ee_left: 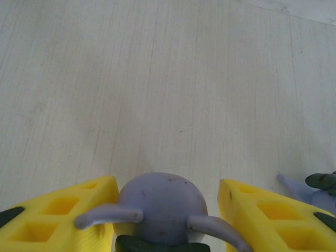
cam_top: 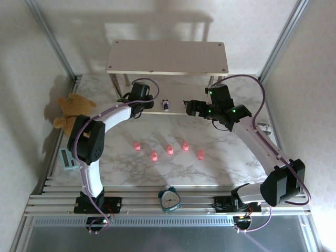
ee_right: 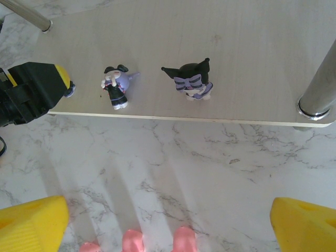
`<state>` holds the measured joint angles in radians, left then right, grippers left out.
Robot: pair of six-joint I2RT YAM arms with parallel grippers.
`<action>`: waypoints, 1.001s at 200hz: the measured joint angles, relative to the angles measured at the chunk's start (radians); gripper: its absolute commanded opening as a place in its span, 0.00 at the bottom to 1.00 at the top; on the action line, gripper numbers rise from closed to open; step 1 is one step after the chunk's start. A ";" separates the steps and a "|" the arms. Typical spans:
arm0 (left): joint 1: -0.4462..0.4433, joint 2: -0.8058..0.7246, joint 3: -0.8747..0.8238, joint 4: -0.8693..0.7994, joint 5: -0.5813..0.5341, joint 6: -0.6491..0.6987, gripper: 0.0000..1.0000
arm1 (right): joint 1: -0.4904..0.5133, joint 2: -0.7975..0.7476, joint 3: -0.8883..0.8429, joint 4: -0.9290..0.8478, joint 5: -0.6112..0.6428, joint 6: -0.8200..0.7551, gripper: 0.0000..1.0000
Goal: Place and organize the plastic toys onto the shelf
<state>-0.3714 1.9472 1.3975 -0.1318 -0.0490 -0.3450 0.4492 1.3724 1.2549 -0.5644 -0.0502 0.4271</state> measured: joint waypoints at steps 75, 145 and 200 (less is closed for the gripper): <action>0.000 -0.001 -0.026 0.016 -0.001 0.001 0.59 | 0.000 0.000 0.000 0.000 0.000 0.003 0.99; -0.001 -0.021 -0.051 0.046 0.000 0.001 0.63 | 0.000 0.000 0.000 0.000 0.000 0.003 0.99; -0.005 -0.037 -0.051 0.047 0.000 0.001 0.63 | 0.000 0.000 0.000 0.000 0.000 0.004 0.99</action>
<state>-0.3759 1.9099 1.3460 -0.0845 -0.0490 -0.3439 0.4492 1.3724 1.2549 -0.5640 -0.0502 0.4309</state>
